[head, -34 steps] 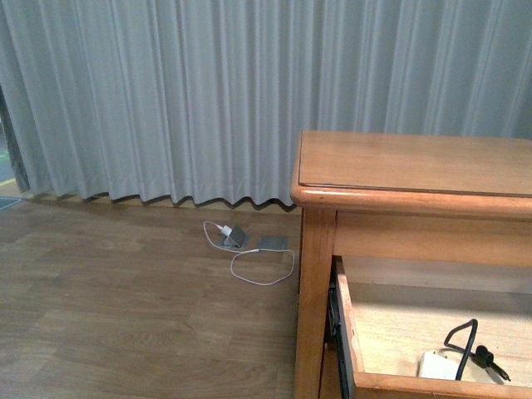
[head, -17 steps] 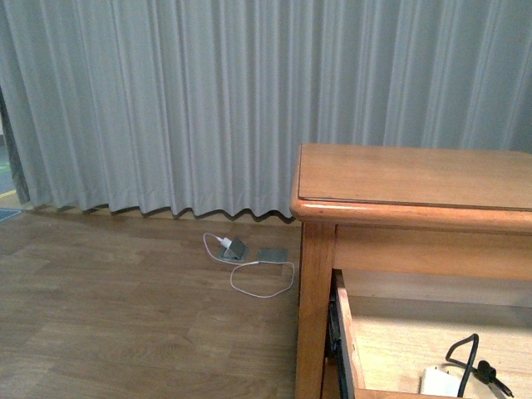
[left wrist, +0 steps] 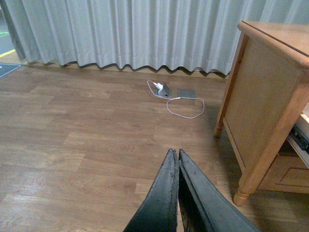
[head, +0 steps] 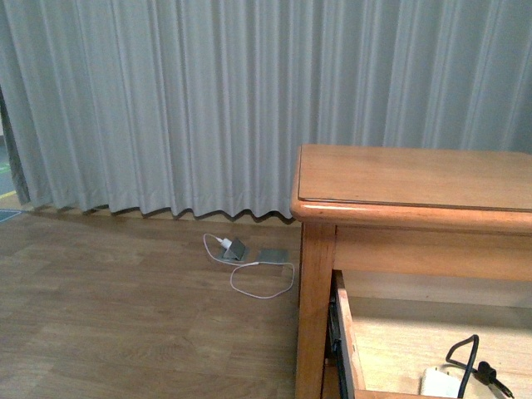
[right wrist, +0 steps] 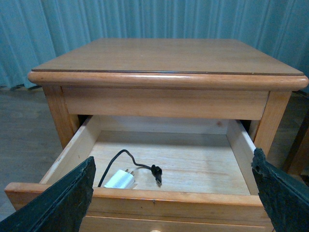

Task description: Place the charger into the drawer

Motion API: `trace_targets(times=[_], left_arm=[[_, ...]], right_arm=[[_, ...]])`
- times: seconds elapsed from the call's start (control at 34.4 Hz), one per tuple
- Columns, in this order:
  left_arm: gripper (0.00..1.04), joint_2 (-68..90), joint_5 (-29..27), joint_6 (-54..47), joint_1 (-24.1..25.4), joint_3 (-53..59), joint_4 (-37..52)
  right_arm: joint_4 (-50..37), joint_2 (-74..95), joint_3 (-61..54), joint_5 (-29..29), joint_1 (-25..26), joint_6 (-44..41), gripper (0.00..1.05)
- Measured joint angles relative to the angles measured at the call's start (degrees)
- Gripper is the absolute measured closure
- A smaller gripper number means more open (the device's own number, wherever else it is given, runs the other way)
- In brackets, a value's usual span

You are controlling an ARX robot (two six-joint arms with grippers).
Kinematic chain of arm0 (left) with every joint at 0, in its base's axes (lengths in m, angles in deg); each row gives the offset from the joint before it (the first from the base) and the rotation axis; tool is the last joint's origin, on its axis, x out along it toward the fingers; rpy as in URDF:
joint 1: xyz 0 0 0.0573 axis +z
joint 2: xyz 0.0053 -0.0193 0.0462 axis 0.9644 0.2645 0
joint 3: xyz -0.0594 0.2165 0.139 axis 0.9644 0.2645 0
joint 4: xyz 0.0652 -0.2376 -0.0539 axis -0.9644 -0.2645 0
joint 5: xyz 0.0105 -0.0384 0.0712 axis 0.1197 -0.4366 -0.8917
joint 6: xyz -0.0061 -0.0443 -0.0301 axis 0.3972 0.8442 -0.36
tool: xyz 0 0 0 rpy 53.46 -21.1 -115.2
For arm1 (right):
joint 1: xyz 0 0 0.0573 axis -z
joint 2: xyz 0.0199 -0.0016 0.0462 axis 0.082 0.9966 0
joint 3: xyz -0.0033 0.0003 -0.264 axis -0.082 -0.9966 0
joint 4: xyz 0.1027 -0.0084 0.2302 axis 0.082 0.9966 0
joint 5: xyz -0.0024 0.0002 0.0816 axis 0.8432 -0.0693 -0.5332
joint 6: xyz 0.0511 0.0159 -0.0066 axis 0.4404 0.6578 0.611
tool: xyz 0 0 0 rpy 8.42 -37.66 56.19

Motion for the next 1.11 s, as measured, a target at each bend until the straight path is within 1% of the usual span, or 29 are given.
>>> trace_targets(times=[0.2,0.41,0.44,0.47,0.49,0.76,0.79,0.81,0.84,0.9,0.99,1.05,1.11], left_arm=[[1.01,-3.17,-0.04,-0.04,-0.02,1.29,-0.76],[1.01,-7.23,0.11,-0.09,0.0,1.29,-4.31],[1.01,-8.98,0.09,-0.09,-0.02,1.27,-6.23],[1.01,-12.17,0.17,-0.11,0.0,1.27,-10.99],[1.01,-14.88,0.17,-0.13,0.0,1.27,-13.66],[1.01,-16.96,0.15,-0.13,0.0,1.27,-14.47],[0.99,-16.98,0.15,-0.13,0.0,1.27,-14.47],[0.93,-16.98,0.15,-0.13,0.0,1.27,-14.47],[0.86,-16.98,0.17,-0.15,0.0,1.27,-14.47],[0.77,-17.0,0.17,-0.15,0.0,1.27,-14.49],[0.65,-17.0,0.13,-0.13,0.0,1.27,-14.51],[0.52,-17.0,0.15,-0.15,0.0,1.27,-14.51],[0.4,-17.0,0.15,-0.15,0.0,1.27,-14.51]], right_arm=[[0.0,0.0,0.0,0.0,0.0,0.0,0.09],[0.0,0.0,0.0,0.0,0.0,0.0,0.09],[0.0,0.0,0.0,-0.02,0.0,0.0,0.09],[0.0,0.0,0.0,-0.02,0.0,0.0,0.09],[0.0,0.0,0.0,0.0,0.0,0.0,0.09],[0.0,0.0,0.0,0.0,-0.02,0.0,0.09],[2.62,0.68,0.63,-1.95,0.44,-0.48,0.09],[8.41,2.34,2.14,-6.36,1.38,-0.96,0.09],[11.82,4.5,3.08,-8.61,2.12,-1.01,0.09],[15.34,8.92,3.98,-10.38,2.97,-0.94,0.09],[15.96,16.48,5.27,-12.44,3.98,-1.07,0.09],[13.64,24.76,7.19,-13.57,4.07,-1.11,0.09],[9.01,33.22,9.18,-13.11,3.58,-1.18,0.09]])
